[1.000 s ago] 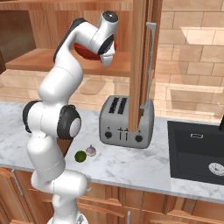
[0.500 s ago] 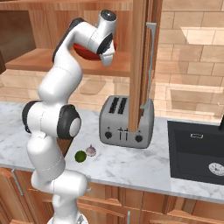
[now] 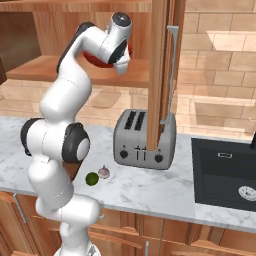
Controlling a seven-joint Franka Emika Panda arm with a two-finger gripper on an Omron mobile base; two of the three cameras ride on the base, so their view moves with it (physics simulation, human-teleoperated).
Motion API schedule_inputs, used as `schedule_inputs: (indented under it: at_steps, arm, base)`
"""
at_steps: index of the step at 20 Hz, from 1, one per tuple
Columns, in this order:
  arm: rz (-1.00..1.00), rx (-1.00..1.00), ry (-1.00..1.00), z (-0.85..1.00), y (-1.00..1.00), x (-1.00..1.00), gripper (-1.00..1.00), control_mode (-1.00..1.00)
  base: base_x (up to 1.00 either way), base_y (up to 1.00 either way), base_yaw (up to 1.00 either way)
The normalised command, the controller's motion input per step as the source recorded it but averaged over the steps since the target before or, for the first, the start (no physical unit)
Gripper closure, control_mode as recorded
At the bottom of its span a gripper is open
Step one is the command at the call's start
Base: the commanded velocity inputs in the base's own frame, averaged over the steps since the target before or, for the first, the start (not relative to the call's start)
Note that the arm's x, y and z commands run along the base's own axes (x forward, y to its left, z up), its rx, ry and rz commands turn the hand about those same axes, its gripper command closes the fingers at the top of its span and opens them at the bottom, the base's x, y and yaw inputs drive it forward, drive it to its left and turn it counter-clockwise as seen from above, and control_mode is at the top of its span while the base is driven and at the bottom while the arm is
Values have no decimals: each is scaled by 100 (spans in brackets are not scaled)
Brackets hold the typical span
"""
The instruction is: Open the cabinet. Place the bowl and condiment on the counter. Then place the lime and garlic on the cutting board.
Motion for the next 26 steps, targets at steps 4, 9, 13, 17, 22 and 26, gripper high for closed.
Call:
schedule_inputs:
  at_steps: [4, 9, 13, 17, 22, 26]
  arm:
    - [0, 0, -18, 36, 0, -79, 100, -100]
    - [0, 0, -25, 61, 0, -100, 100, -100]
    - [0, 0, -18, 39, 0, -100, 100, -100]
    - [0, -3, -4, 14, 2, -100, 100, -100]
    - [0, -11, 5, 0, 11, -100, 100, -100]
    - [2, -14, 12, 0, 20, -84, 100, -100]
  base:
    - [0, 0, 0]
    - [0, 0, 0]
    - [0, 0, 0]
    - [0, 0, 0]
    - [0, 0, 0]
    - [0, 0, 0]
